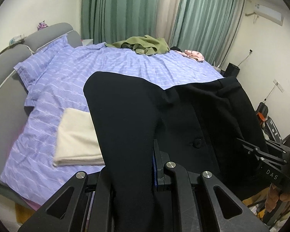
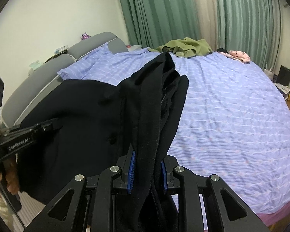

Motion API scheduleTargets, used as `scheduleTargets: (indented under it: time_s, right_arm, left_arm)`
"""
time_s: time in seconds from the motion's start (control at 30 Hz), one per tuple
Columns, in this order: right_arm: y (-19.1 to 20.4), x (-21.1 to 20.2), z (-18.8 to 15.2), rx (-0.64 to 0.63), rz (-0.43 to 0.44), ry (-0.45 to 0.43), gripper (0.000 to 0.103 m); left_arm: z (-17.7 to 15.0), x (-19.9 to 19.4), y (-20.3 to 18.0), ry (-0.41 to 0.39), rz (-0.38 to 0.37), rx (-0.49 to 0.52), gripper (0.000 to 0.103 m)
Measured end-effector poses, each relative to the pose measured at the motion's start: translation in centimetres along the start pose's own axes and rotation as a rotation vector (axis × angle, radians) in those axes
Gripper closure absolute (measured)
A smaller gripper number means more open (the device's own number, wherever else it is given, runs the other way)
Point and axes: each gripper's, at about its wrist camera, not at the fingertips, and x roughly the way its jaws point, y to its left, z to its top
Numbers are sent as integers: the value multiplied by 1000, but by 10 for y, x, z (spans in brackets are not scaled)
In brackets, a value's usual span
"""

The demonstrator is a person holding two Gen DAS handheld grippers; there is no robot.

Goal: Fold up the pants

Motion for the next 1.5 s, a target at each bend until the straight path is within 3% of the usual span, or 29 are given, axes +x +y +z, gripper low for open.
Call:
scheduleTargets:
  time_s: [0.4, 0.7, 0.87, 1.03, 1.27, 1.37, 1.5]
  right_arm:
    - [82, 87, 30, -72, 35, 43, 81]
    - [113, 188, 65, -67, 85, 111, 81]
    - [130, 251, 72, -116, 82, 195, 81]
    - [135, 302, 71, -152, 57, 255, 81]
    - [121, 353, 55, -134, 25, 330, 81]
    - [110, 375, 48, -89, 32, 387, 81]
    - [92, 380, 39, -23, 35, 420, 69]
  left_arm:
    - [29, 39, 117, -13, 62, 73, 88]
    - [63, 126, 203, 82, 75, 95, 88]
    - [64, 182, 227, 153, 95, 143, 88]
    - [62, 231, 247, 202, 88, 122, 88]
    - [45, 298, 261, 295, 107, 137, 84]
    - [35, 309, 267, 321, 123, 144, 77]
    - [25, 307, 273, 340, 134, 116, 70]
